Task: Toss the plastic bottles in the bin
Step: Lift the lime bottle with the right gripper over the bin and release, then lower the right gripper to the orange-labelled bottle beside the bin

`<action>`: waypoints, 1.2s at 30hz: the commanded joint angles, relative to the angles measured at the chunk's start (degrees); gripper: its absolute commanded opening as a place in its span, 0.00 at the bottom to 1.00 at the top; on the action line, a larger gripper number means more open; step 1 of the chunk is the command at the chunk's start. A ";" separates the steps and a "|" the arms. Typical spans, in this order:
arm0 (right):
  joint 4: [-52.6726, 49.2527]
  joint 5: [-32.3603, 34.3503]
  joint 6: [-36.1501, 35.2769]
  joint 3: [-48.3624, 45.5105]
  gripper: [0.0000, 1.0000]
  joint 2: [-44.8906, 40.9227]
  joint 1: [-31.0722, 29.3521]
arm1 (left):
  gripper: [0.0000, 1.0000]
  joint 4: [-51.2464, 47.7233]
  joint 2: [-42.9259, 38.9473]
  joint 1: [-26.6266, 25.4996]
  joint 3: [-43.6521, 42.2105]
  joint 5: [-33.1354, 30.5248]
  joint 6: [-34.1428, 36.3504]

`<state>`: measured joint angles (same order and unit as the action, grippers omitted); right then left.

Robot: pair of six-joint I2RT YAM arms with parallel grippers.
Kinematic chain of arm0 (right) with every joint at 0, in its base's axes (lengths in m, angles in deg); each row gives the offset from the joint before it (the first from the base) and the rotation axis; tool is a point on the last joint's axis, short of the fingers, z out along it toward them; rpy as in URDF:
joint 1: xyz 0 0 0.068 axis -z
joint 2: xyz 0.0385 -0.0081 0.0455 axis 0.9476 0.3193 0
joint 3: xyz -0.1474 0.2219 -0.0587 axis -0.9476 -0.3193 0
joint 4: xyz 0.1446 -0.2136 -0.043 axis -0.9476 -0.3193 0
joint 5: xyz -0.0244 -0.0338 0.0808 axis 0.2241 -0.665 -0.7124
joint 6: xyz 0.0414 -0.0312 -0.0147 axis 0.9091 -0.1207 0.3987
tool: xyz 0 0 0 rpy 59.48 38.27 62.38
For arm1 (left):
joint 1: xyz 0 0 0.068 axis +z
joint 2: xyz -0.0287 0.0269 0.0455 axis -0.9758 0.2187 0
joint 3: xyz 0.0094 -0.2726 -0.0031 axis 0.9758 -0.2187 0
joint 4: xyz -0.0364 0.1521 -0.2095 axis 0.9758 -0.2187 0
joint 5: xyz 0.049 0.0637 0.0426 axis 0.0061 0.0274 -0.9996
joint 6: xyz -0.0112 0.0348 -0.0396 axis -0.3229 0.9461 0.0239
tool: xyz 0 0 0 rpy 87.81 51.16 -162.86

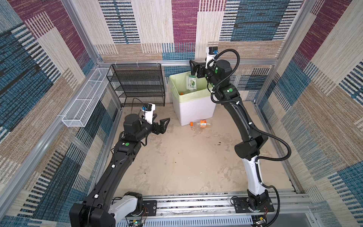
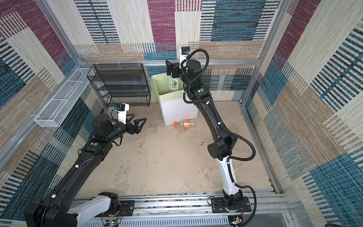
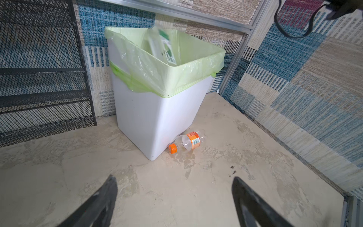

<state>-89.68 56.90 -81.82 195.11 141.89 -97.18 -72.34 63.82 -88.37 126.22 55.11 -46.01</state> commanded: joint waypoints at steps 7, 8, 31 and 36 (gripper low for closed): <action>15.45 3.99 -2.70 -40.80 0.99 -25.45 0.14 | 0.92 -0.71 0.56 0.02 0.77 -1.29 1.90; 17.74 4.48 -3.65 -45.66 0.99 -28.40 0.28 | 0.92 -0.88 0.70 0.02 0.80 -1.36 1.92; 5.45 -3.93 -31.41 -86.13 0.97 -31.61 4.33 | 0.90 -1.67 2.50 0.02 1.33 0.01 1.78; 1.77 -4.70 -37.67 -80.29 0.96 -24.57 4.27 | 0.90 -2.03 2.89 0.02 1.43 -0.21 2.01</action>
<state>-86.09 52.55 -113.82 112.60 115.02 -92.79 -73.98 66.60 -88.37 127.07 54.52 -45.50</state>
